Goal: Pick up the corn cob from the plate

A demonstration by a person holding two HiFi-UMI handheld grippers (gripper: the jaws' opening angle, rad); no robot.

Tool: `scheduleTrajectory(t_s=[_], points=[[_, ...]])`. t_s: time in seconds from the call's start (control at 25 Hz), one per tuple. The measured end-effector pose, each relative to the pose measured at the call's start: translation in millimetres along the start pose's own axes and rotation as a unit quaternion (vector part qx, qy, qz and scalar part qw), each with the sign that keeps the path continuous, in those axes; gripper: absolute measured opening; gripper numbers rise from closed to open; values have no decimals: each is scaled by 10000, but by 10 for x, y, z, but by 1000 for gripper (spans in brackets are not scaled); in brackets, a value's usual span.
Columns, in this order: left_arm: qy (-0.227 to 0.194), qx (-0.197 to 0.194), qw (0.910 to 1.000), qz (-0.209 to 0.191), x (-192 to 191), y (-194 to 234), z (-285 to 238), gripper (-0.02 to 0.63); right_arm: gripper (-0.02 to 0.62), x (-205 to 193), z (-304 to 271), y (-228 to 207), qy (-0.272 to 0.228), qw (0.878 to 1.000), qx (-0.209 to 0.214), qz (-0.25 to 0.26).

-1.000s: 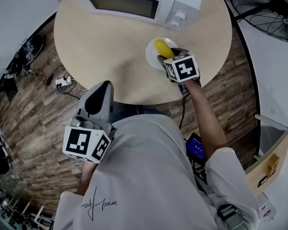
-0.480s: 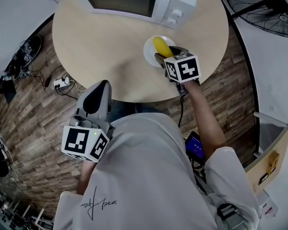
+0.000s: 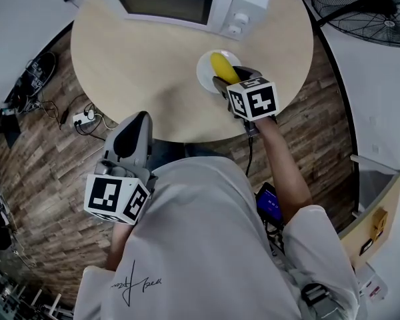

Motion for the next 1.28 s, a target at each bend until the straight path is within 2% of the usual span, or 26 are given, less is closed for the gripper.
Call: scheduleTrajectory(t_s=[0.36,0.68,1.28], points=[[-25,-4,10000,3,-23,-10,32,-5,267,-32,120,58,-122,9999,9,-77],[-66,-2,10000,1,-45,-10,106,-5,267,-24,300,150,-363,9984,163,-404],[-85,74,9999,-16,-76,-13,138,-5,267,-27,587,258,-710,9968,60,-364]])
Point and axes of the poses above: the fingertips, and each gripper's own axes: z backward along the fingers, y to its left, x out of its top, the point moved 10 cm from there along z, backward along the fingers, and after that the axes turned 6 degrees about -y, right-handed, at the moved point
